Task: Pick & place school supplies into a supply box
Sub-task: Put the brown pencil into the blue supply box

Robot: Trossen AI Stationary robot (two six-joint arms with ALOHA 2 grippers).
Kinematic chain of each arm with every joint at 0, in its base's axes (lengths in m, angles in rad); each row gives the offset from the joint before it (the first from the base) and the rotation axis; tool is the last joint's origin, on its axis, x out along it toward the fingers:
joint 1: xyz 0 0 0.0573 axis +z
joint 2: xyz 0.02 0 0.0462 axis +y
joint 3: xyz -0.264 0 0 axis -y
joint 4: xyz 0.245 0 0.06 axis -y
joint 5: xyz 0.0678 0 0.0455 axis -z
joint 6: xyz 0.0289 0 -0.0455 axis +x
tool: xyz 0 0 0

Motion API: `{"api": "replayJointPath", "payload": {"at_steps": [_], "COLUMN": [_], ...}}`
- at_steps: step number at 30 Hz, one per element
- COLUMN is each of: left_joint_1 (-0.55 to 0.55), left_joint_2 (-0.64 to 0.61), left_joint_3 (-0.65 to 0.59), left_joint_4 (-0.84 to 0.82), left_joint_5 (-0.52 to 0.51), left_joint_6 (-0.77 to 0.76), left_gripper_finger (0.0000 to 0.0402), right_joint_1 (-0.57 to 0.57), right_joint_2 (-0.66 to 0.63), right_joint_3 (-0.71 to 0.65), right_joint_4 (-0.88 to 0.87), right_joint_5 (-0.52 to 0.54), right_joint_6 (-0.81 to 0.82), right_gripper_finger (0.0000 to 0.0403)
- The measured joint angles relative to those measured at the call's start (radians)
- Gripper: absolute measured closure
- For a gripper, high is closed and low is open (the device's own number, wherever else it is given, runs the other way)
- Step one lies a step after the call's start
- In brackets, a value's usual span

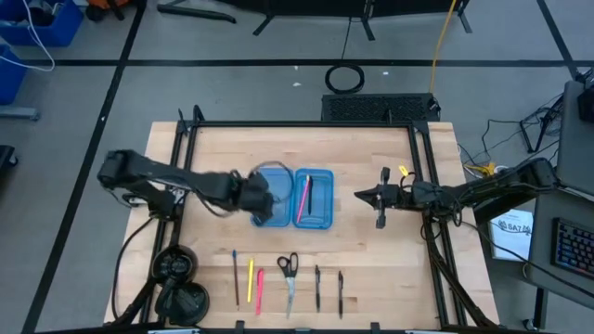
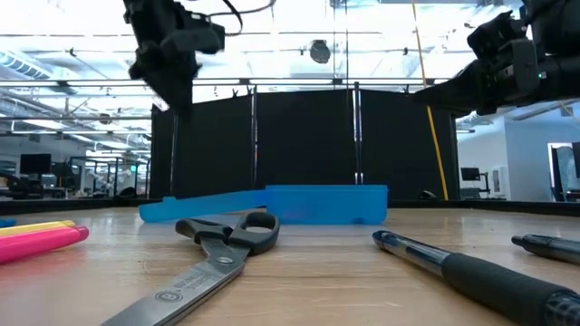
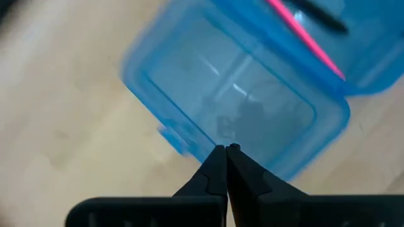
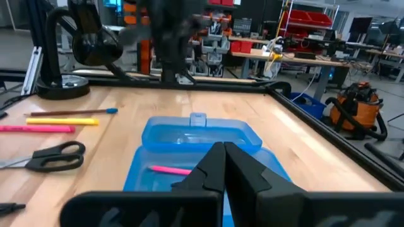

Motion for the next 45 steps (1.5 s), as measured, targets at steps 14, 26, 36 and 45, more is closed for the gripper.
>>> {"api": "replayJointPath", "payload": {"at_steps": [14, 26, 36, 45], "left_joint_1": [-0.219, -0.321, -0.385, -0.405], "left_joint_2": [0.191, 0.230, 0.230, 0.230], "left_joint_3": [0.000, 0.000, -0.011, -0.099], "left_joint_4": [0.005, 0.017, -0.003, 0.007], "left_joint_5": [0.072, 0.187, 0.194, 0.288], "left_joint_6": [-0.635, -0.923, -1.020, -1.076], "left_gripper_finger": [0.0396, 0.0381, 0.0380, 0.0377], "right_joint_1": [0.000, 0.000, 0.000, 0.000], "right_joint_2": [-0.010, -0.010, -0.010, -0.010], "right_joint_3": [0.000, 0.000, 0.000, 0.000], "right_joint_4": [-0.004, -0.019, -0.020, -0.042], "right_joint_5": [-0.001, -0.001, -0.001, -0.002], "right_joint_6": [-0.033, -0.078, -0.065, -0.022], "right_gripper_finger": [0.0403, 0.0403, 0.0403, 0.0403]}}
